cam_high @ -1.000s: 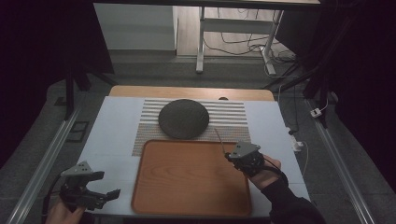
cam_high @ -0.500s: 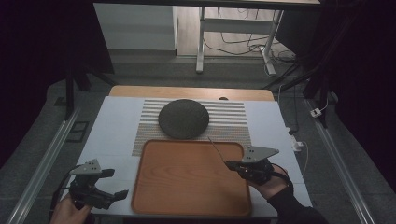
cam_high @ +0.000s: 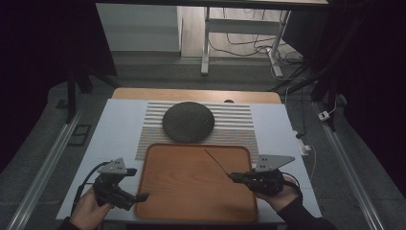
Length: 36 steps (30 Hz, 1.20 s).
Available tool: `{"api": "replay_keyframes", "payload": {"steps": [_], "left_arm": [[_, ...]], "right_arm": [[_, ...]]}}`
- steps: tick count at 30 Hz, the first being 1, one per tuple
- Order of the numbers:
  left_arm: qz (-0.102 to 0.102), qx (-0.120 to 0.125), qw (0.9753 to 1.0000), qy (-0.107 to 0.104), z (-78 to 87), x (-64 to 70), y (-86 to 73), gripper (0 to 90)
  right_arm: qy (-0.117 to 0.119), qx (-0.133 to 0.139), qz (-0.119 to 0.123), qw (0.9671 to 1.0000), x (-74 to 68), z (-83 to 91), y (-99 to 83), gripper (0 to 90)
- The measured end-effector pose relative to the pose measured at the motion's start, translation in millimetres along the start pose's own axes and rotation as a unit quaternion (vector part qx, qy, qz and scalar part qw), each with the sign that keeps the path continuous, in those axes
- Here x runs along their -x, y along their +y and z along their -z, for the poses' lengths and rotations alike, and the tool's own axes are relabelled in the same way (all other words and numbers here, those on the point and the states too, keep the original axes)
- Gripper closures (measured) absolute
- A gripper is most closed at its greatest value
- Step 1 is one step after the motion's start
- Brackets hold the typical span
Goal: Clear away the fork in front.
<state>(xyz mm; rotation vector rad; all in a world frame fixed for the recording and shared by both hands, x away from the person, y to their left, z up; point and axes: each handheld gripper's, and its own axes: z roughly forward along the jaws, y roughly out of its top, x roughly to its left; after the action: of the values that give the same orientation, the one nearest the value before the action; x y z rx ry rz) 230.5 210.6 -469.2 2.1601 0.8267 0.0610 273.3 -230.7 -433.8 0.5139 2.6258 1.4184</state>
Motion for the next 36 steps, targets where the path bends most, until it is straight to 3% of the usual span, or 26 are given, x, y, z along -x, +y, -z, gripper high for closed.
{"api": "replay_keyframes", "payload": {"steps": [5, 15, 24, 26, 30, 34, 36], "left_arm": [[-0.021, -0.01, 0.9996, -0.014, -13.3, 0.8, 13.6, 0.0], [-0.059, -0.032, 0.9975, -0.021, -37.3, 1.4, 37.6, 0.0], [-0.102, -0.053, 0.9929, -0.032, -58.5, 5.5, 59.6, 0.0], [-0.113, -0.058, 0.9913, -0.036, -63.7, 7.4, 64.4, 0.0], [-0.148, -0.072, 0.985, -0.053, -72.9, 10.8, 72.9, 0.5], [-0.18, -0.085, 0.978, -0.062, -82.0, 16.0, 78.0, 4.1], [-0.202, -0.095, 0.9727, -0.065, -84.6, 17.8, 79.3, 8.2]], "right_arm": [[0.028, 0.007, 0.0, 0.9996, -5.7, -0.5, 0.6, 88.4], [0.072, 0.01, 0.008, 0.9974, -14.9, -8.0, 4.9, 88.4], [0.12, 0.011, 0.017, 0.9926, -23.9, -17.8, 10.8, 88.4], [0.132, 0.011, 0.02, 0.9909, -26.7, -20.3, 12.2, 88.4], [0.155, 0.008, 0.028, 0.9875, -32.4, -25.1, 15.3, 88.4], [0.173, 0.001, 0.038, 0.9842, -36.7, -29.1, 18.0, 88.4], [0.18, 0.0, 0.041, 0.9828, -38.2, -30.6, 18.7, 88.4]]}}
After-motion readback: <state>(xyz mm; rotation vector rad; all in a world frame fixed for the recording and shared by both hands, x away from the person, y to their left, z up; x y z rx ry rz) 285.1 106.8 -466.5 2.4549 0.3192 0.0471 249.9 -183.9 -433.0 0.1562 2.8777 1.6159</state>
